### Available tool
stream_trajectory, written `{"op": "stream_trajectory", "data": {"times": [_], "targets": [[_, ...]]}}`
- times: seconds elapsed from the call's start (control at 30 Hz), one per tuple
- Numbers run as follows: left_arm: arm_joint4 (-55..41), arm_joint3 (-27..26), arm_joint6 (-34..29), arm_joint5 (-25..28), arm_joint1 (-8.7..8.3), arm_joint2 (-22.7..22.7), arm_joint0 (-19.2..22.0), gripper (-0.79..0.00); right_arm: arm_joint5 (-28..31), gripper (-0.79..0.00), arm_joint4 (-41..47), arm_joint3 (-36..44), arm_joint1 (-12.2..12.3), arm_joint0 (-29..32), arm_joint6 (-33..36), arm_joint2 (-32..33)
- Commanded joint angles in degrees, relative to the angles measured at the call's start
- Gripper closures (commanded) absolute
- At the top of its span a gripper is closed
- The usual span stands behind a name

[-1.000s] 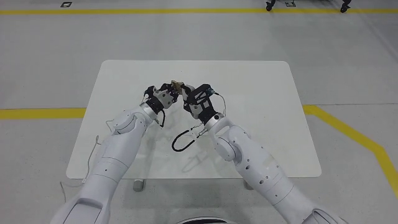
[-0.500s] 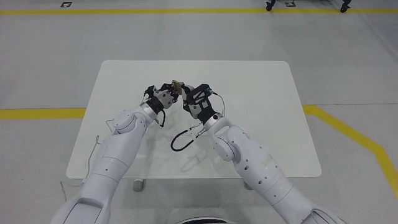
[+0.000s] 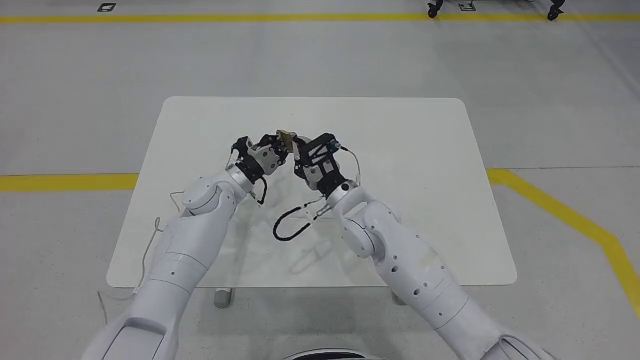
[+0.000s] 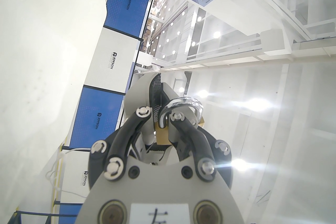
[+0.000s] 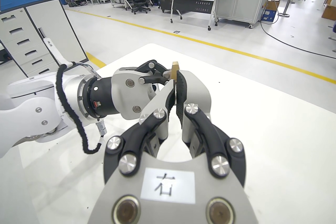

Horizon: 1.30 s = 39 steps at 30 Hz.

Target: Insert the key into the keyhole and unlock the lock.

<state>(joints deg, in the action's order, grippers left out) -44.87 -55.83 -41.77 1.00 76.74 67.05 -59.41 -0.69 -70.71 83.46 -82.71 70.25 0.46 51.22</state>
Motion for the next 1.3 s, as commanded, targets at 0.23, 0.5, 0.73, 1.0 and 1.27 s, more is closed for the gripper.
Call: {"op": "stream_trajectory", "data": {"times": [0.23,0.5,0.73,1.0,1.27], "targets": [[1.9,-0.1,0.7,1.3,-0.04,0.2,-0.1,0.000,-1.2,0.000,-0.9,-0.2,-0.4,-0.3,1.1,-0.2],[2.3,0.2,0.7,1.6,0.01,0.3,-0.2,0.000,-1.3,-0.031,-0.3,-0.5,-0.8,-0.4,1.4,0.0],[2.4,0.4,0.6,1.6,0.10,0.4,0.0,0.000,-1.0,-0.022,-0.4,-0.4,-0.9,-0.1,1.2,0.4],[2.5,0.8,0.4,1.5,0.18,0.5,0.1,0.000,-0.7,-0.092,-0.5,0.0,-1.0,0.4,1.0,0.8],[2.7,1.1,0.3,1.3,0.30,0.5,0.4,0.000,-0.3,-0.058,-0.5,0.1,-1.1,0.7,1.2,1.3]]}}
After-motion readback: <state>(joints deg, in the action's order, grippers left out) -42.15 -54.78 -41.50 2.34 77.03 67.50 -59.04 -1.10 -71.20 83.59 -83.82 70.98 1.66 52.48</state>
